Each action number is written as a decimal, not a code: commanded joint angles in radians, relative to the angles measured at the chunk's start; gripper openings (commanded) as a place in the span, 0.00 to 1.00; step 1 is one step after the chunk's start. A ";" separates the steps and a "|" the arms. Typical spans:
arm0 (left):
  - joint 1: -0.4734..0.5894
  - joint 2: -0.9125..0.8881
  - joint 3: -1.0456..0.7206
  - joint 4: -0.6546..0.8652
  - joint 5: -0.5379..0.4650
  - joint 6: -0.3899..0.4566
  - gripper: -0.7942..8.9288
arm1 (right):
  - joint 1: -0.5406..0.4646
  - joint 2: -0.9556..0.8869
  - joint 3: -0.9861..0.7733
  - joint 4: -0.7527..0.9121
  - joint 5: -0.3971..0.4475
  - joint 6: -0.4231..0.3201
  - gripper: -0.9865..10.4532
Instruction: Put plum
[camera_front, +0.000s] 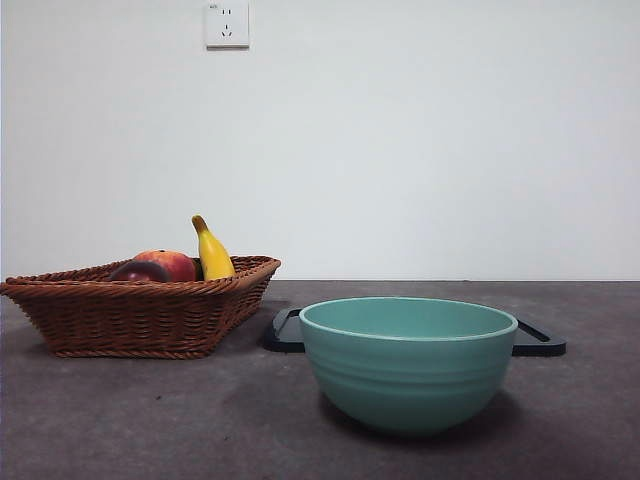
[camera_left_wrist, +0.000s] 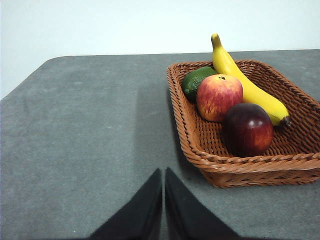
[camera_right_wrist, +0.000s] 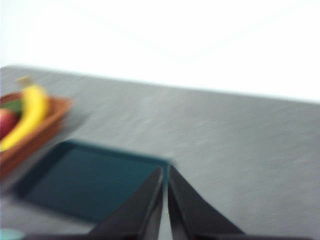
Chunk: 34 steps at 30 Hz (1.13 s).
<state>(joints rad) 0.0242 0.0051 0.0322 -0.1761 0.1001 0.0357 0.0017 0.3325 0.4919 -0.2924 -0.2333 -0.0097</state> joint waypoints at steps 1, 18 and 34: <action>0.002 -0.002 -0.021 -0.008 -0.003 -0.003 0.09 | -0.045 -0.069 -0.101 0.100 0.007 -0.024 0.09; 0.002 -0.002 -0.021 -0.009 -0.003 -0.003 0.09 | -0.078 -0.323 -0.481 0.344 0.106 0.036 0.10; 0.002 -0.002 -0.021 -0.009 -0.003 -0.003 0.09 | 0.035 -0.329 -0.481 0.111 0.186 0.035 0.09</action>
<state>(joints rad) 0.0242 0.0051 0.0322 -0.1761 0.1001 0.0353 0.0338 0.0071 0.0162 -0.1707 -0.0502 0.0101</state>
